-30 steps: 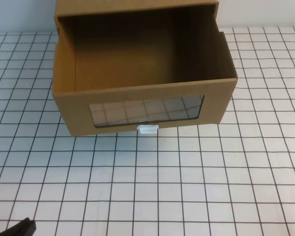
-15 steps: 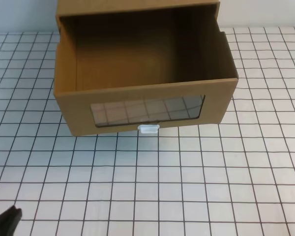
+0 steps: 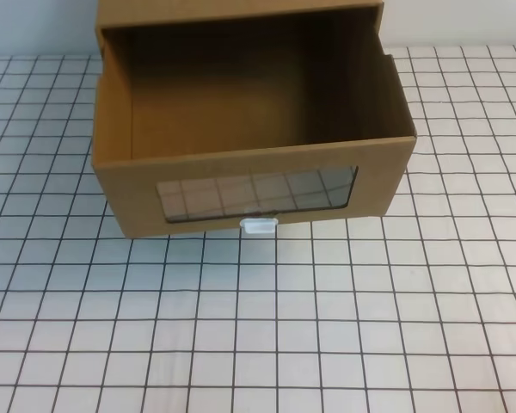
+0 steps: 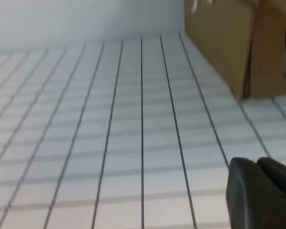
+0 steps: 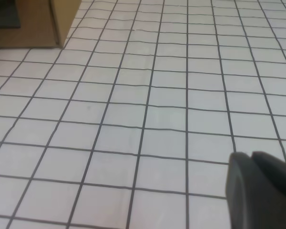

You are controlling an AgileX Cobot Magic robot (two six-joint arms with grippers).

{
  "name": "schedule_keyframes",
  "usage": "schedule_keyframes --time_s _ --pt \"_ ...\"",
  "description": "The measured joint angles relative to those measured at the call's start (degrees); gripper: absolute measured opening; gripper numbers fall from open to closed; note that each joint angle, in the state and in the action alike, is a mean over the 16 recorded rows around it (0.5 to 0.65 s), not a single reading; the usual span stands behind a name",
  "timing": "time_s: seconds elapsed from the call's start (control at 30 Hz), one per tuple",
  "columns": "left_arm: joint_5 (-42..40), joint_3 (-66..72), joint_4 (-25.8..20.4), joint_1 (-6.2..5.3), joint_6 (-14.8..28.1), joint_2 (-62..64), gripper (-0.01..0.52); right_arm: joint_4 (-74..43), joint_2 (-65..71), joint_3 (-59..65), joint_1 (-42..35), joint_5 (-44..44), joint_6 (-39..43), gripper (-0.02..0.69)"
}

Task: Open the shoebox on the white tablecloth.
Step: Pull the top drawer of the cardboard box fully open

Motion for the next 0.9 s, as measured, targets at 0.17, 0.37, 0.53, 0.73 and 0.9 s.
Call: schedule_keyframes --time_s 0.17,0.37,0.53,0.73,0.9 --pt "4.5 0.0 0.7 1.01 -0.5 -0.1 -0.002 0.0 0.0 0.0 0.0 0.0 0.0 -0.013" --pt "7.8 0.0 1.0 1.07 -0.5 -0.1 -0.002 0.0 0.0 0.0 0.0 0.0 0.0 -0.013" --pt "8.3 0.0 1.0 1.07 -0.6 -0.1 -0.002 0.0 0.0 0.0 0.0 0.0 0.0 -0.013" --pt "8.4 0.0 1.0 1.07 -0.7 -0.1 -0.002 0.0 0.0 0.0 0.0 0.0 0.0 -0.013" --pt "8.4 0.0 1.0 1.07 -0.7 -0.1 -0.002 0.0 0.0 0.0 0.0 0.0 0.0 -0.013"
